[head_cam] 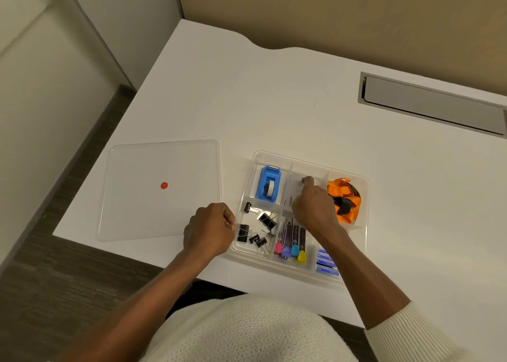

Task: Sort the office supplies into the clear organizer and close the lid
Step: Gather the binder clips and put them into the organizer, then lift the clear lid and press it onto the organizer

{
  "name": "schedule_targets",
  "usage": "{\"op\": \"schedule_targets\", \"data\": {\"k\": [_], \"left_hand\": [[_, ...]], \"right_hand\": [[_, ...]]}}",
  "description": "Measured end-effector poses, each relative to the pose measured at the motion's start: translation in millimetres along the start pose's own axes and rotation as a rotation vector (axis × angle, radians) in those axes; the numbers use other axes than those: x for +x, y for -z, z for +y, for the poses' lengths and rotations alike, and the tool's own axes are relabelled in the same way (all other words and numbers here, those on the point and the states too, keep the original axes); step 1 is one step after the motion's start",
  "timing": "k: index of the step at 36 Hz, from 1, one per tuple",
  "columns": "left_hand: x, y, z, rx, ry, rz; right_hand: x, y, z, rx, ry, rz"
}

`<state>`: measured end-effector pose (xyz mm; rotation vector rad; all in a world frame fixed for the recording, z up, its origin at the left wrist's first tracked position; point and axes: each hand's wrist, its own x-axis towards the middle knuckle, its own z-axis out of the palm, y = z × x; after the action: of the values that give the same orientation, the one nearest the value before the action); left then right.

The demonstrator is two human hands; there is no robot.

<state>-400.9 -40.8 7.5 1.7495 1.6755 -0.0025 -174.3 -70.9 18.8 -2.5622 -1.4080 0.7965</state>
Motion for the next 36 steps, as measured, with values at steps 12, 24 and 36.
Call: {"op": "schedule_targets", "data": {"k": [12, 24, 36], "left_hand": [[0, 21, -18, -0.094, 0.052, 0.034], [39, 95, -88, -0.047, 0.291, 0.311], [64, 103, -129, 0.061, 0.409, 0.336]], "right_hand": [[-43, 5, -36, 0.160, 0.313, 0.204], [-38, -30, -127, 0.264, 0.365, -0.196], [-12, -75, -179, 0.125, 0.109, -0.352]]}}
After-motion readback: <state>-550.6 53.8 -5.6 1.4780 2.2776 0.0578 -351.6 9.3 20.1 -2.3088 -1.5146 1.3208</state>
